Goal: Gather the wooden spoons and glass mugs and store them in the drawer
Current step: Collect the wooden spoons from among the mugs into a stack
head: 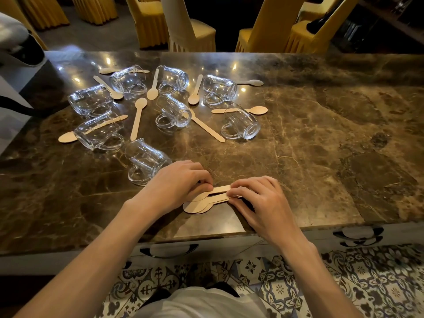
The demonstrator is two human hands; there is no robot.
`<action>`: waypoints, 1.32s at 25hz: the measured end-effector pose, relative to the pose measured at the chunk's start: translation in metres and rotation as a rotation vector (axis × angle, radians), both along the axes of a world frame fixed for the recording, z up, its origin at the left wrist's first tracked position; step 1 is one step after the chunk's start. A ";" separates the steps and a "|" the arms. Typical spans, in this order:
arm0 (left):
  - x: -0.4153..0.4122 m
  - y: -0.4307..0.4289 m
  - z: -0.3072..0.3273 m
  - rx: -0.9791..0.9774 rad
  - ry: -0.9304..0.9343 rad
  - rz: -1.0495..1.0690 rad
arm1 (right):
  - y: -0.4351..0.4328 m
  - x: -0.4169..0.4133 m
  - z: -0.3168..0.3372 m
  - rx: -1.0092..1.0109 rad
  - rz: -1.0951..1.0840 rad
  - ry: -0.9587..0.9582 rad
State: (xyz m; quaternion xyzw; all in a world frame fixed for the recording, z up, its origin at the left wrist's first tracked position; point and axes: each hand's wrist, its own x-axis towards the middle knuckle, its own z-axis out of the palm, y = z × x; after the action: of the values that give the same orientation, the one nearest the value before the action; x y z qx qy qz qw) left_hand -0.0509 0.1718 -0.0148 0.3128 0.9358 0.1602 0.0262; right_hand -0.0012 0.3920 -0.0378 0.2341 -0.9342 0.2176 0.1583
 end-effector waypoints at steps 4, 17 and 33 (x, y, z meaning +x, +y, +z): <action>-0.001 -0.001 0.004 0.001 -0.037 -0.009 | -0.001 -0.005 0.006 0.005 0.027 -0.042; -0.081 -0.069 0.083 0.193 0.031 0.354 | -0.053 -0.095 0.069 -0.005 -0.145 -0.126; -0.211 -0.120 0.045 -0.235 -0.166 0.617 | -0.110 -0.229 0.065 0.135 -0.262 -0.470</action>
State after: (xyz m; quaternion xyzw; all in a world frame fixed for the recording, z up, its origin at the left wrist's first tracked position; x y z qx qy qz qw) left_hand -0.2620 0.0515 0.0307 -0.0042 0.9931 0.0767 0.0885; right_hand -0.2303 0.2818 0.0275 0.0644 -0.9800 0.1810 -0.0519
